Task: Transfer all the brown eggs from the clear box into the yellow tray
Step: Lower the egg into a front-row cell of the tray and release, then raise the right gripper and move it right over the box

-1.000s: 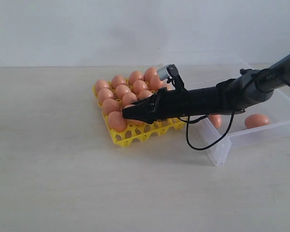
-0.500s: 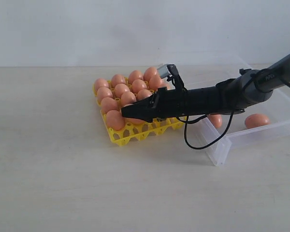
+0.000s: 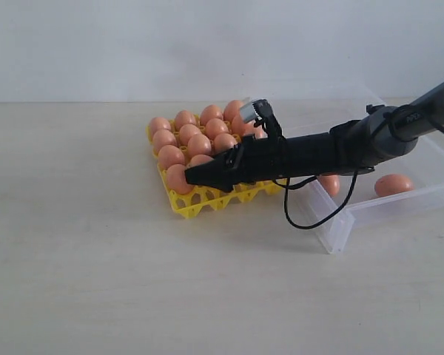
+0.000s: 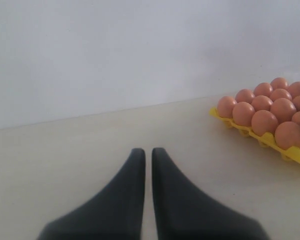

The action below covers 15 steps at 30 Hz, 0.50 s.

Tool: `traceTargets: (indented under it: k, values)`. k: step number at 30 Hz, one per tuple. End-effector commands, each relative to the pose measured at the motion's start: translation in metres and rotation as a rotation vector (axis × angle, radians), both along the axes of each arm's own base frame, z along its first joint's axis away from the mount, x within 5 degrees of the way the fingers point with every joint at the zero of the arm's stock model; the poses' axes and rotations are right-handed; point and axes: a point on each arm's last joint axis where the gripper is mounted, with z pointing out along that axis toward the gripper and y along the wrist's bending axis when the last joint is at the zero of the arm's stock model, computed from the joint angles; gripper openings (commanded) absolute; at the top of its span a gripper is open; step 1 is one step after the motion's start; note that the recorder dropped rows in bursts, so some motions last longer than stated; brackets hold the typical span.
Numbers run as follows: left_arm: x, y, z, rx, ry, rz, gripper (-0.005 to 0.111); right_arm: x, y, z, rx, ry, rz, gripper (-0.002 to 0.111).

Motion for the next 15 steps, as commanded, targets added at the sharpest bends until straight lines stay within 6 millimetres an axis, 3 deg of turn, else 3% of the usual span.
traceTargets:
  k: [1,12,15]
  values:
    - [0.0,0.0,-0.001,-0.007,0.001,-0.005,0.004,0.004,-0.004,0.004,-0.059,-0.064,-0.026,0.07]
    - [0.0,0.0,-0.001,-0.007,0.001,-0.005,0.004,0.012,-0.01,0.059,-0.158,-0.197,-0.115,0.07]
    - [0.0,0.0,-0.001,-0.007,0.001,-0.005,0.004,0.003,-0.01,0.066,-0.175,-0.143,-0.033,0.054]
